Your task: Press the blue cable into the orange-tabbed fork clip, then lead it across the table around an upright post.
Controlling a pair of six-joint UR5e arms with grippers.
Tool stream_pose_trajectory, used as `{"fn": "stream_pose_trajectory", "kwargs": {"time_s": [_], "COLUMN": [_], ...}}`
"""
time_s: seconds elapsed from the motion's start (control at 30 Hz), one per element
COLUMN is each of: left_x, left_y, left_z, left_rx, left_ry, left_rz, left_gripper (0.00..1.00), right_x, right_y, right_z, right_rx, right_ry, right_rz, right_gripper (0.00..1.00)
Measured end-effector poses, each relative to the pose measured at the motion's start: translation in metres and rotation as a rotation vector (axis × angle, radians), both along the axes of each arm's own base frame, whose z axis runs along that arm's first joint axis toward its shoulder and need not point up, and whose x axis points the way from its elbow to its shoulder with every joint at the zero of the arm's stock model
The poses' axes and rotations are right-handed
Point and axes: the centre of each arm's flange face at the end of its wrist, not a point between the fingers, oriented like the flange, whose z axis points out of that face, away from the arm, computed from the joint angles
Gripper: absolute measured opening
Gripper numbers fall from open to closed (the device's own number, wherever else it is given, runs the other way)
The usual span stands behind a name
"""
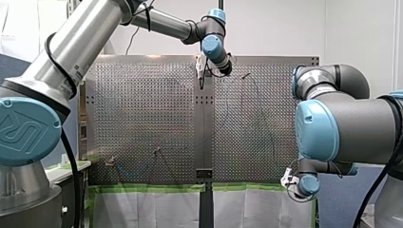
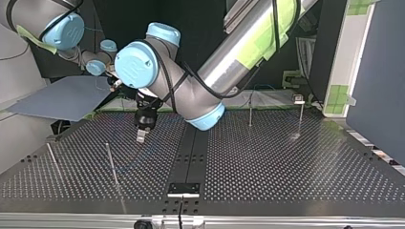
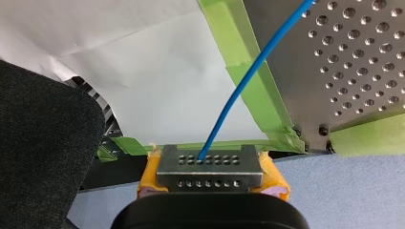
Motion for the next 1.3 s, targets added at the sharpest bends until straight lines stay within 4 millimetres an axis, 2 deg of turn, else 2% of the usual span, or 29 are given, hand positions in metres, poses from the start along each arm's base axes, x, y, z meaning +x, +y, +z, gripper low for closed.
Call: {"fn": "stream_pose_trajectory", "kwargs": {"time_s": [0.47, 0.67, 1.07, 1.3], "left_x": [-0.001, -0.013, -0.044, -0.063], "left_y": [0.000, 0.002, 0.016, 0.030], "left_z": [0.000, -0.004, 0.024, 0.043], "left_rx": [-0.007, -0.020, -0.205, -0.316], "left_ry": [0.005, 0.044, 0.026, -0.004], "left_rz": [-0.002, -0.007, -0.078, -0.091], "left_gripper": [0.99, 0.99, 0.99, 0.99], "right_x": [0.000, -0.002, -0.001, 0.002], "right_y": [-0.001, -0.001, -0.001, -0.001], "right_z": [0.000, 0.001, 0.001, 0.002], "right_rx": [0.001, 0.004, 0.005, 0.003], "right_ry": [0.000, -0.002, -0.002, -0.003], "right_rz": [0.001, 0.000, 0.009, 0.016], "right_gripper": [0.00, 0.00, 0.00, 0.00]}}
